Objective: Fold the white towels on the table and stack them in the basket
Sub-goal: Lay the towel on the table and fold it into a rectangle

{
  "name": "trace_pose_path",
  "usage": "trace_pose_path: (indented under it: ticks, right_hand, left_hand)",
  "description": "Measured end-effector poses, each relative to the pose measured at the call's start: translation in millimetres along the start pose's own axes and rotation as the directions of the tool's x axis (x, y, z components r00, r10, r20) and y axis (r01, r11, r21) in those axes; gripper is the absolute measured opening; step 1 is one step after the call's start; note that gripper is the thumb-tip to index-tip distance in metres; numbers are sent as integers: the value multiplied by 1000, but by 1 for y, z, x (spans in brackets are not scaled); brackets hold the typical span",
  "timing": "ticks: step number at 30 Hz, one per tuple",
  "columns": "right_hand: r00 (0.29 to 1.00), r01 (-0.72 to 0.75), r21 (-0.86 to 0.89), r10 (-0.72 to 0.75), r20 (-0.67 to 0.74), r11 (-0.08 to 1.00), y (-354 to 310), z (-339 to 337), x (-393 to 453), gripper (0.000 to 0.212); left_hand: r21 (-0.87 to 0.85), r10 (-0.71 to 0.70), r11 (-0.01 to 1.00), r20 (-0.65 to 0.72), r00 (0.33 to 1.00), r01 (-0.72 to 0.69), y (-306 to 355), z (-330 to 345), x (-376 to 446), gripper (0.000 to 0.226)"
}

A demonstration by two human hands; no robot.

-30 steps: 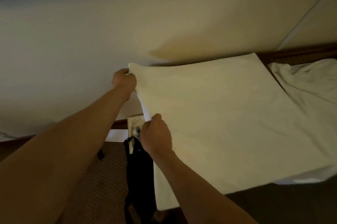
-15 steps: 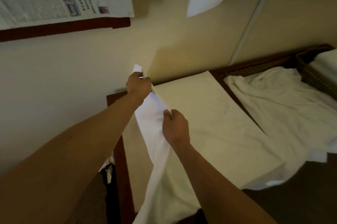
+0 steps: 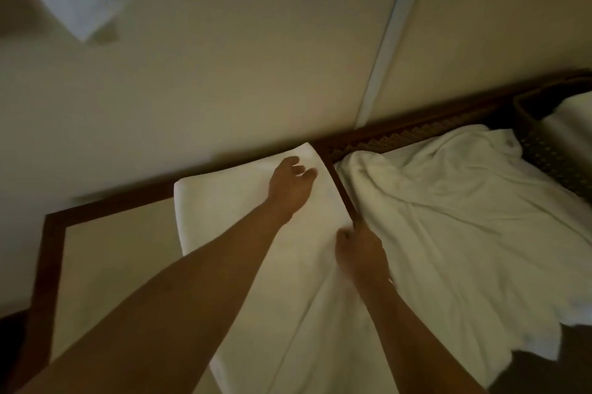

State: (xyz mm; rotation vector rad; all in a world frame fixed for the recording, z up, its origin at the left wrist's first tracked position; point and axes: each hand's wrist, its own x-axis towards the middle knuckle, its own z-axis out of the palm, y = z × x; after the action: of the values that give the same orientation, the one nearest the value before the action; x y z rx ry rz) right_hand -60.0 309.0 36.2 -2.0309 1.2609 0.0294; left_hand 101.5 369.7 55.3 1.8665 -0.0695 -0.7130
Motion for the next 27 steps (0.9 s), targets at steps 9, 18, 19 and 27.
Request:
trace_pose_path:
  ticks: [9, 18, 19, 27]
  right_hand:
    - [961, 221, -15, -215, 175, 975, -72, 15, 111, 50]
    - [870, 365, 300, -438, 228, 881, -112, 24, 147, 21]
    - [873, 393, 205, -434, 221, 896, -112, 27, 150, 21]
    - [898, 437, -192, -414, 146, 879, -109, 40, 158, 28]
  left_hand:
    - [839, 256, 537, -263, 930, 90, -61, -145, 25, 53]
    - [848, 138, 511, -244, 960, 142, -66, -205, 38, 29]
    - [832, 104, 535, -240, 965, 149, -67, -208, 40, 29]
    - [797, -2, 581, -198, 980, 162, -81, -228, 56, 30]
